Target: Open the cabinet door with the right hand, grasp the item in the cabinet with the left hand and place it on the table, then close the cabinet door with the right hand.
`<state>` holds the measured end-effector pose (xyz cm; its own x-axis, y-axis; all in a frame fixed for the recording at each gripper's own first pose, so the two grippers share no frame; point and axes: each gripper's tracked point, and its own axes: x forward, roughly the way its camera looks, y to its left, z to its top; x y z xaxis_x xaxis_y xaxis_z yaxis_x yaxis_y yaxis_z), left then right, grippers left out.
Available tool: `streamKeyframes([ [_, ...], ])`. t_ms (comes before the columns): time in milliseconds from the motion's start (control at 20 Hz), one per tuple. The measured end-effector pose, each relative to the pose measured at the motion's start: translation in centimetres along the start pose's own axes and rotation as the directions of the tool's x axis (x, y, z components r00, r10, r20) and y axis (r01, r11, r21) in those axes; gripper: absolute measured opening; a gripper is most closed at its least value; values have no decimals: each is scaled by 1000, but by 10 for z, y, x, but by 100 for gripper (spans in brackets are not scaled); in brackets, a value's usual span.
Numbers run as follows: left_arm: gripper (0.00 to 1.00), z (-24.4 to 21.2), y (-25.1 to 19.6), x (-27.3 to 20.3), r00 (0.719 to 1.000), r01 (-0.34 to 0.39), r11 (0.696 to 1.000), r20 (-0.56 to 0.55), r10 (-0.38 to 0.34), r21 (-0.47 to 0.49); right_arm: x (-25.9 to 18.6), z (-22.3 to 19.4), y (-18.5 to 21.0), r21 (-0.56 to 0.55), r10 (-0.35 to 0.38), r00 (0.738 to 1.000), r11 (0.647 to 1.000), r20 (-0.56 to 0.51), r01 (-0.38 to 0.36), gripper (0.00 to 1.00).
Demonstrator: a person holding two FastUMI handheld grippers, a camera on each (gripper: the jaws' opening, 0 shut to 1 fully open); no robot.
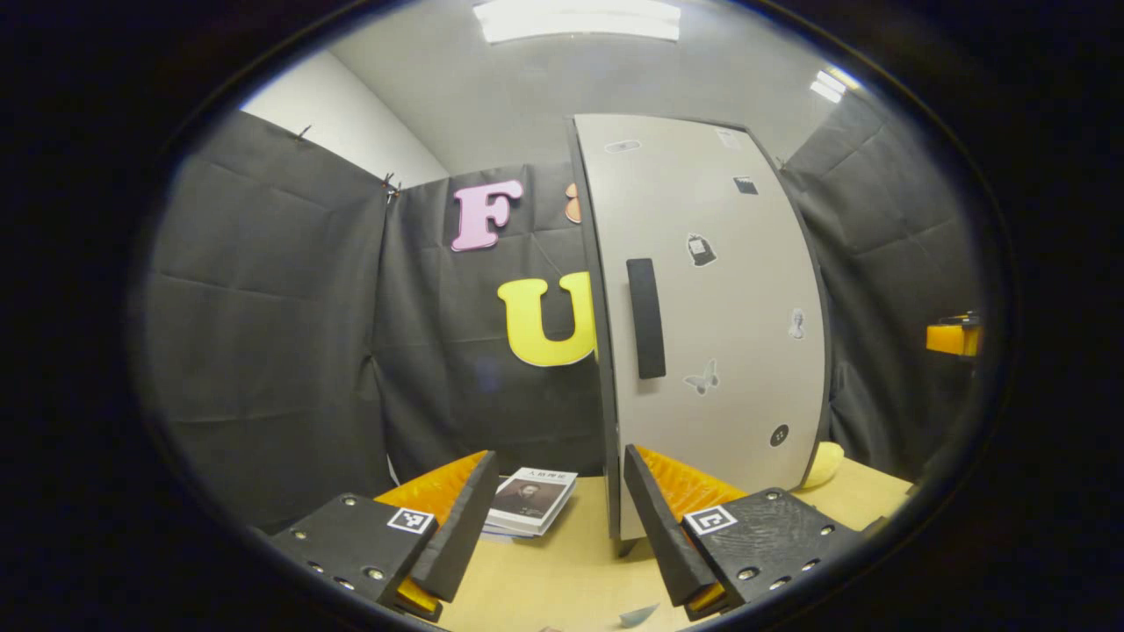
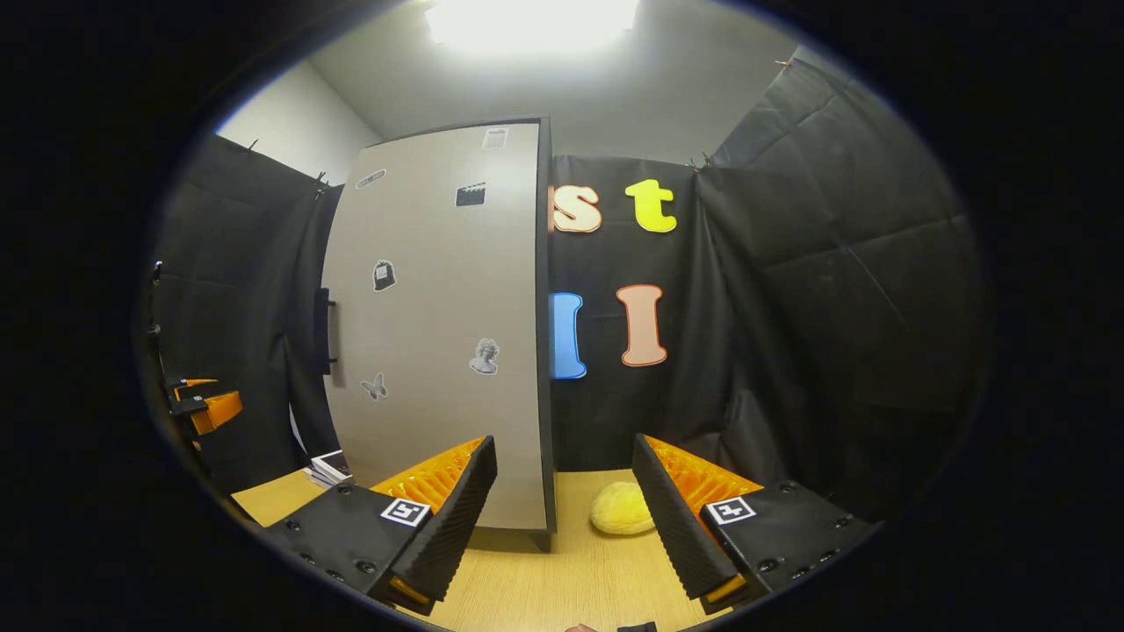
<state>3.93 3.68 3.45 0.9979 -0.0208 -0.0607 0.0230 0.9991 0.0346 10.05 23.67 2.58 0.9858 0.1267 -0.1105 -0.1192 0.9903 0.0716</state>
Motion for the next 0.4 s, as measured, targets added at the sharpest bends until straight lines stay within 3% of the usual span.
streamKeyframes([
  [100, 88, 2, 0, 0, 1000, 1, 1000, 1, -1, 3, -1, 0, 0, 1, 0, 1000, 1000, -1, 0, 93],
  [200, 88, 2, -2, 1, 1000, 4, 1000, 4, -4, 4, 0, -1, 0, 1, -2, 1000, 1000, -6, 2, 98],
  [400, 86, 4, -1, 1, 1000, 5, 1000, 8, -5, 4, -2, 1, -1, 0, -5, 1000, 1000, -2, 5, 98],
])
